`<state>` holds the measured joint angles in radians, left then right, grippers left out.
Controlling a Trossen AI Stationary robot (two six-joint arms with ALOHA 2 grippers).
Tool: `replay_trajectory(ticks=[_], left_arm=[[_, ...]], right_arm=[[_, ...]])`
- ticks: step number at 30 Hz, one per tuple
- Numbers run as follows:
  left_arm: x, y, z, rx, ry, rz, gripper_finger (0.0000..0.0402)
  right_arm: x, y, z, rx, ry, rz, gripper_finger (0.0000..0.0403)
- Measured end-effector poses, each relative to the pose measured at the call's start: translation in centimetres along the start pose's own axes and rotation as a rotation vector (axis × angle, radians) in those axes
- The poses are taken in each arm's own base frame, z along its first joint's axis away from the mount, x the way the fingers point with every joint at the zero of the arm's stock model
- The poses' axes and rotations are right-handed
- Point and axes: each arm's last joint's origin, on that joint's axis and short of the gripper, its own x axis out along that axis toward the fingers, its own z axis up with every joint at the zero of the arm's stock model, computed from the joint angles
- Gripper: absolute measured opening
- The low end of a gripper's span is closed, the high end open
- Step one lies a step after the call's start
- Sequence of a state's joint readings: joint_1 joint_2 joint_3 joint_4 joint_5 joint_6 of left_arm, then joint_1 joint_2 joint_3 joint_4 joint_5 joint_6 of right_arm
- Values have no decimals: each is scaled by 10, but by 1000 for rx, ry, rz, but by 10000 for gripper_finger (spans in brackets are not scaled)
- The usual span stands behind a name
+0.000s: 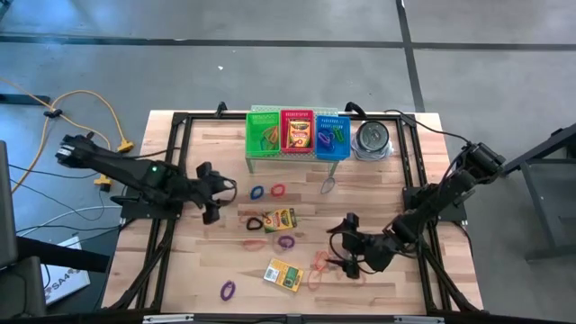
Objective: Pick & Place Office Desk Supplies
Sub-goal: Put the orange rubber band into the green bin on the shelf
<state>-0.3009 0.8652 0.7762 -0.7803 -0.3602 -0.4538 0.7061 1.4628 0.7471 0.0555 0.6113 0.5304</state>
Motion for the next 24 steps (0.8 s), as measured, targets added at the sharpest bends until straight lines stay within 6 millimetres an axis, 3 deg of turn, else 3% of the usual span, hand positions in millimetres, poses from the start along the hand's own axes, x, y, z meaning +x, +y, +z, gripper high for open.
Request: replay_trajectory(ticks=[10, 19, 24], left_arm=[[54, -4, -42, -75, 163, 0, 200], [89, -13, -53, 14, 268, 61, 200], [108, -21, -52, 80, 243, 46, 200]], right_arm=[[1, 0, 4, 21, -24, 17, 395], [1, 0, 4, 21, -24, 16, 395], [1, 0, 4, 21, -24, 16, 395]])
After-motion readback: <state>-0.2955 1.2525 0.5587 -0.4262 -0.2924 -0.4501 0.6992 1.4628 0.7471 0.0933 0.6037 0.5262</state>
